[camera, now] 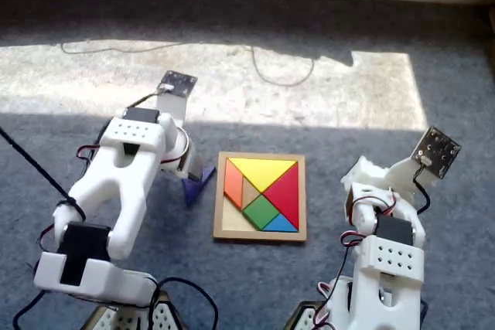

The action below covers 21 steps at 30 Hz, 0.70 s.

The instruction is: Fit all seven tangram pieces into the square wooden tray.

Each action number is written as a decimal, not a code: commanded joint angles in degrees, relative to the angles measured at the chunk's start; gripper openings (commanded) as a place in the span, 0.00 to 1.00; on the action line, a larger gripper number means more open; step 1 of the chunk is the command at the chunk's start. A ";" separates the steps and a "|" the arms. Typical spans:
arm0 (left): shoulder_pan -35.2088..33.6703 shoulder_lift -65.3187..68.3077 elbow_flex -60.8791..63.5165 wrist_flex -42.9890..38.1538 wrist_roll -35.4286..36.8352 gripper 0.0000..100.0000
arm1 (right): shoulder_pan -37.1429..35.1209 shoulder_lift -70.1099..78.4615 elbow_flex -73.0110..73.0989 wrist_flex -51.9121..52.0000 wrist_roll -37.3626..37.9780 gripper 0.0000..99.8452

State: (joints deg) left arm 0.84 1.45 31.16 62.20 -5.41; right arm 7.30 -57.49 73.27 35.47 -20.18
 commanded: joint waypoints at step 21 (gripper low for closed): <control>5.14 5.14 -9.10 3.16 -8.09 0.27 | -0.66 -1.36 -0.40 -1.63 0.79 0.01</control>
State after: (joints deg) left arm 5.85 9.27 24.13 65.01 -13.05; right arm 7.30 -57.49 73.27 35.47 -20.18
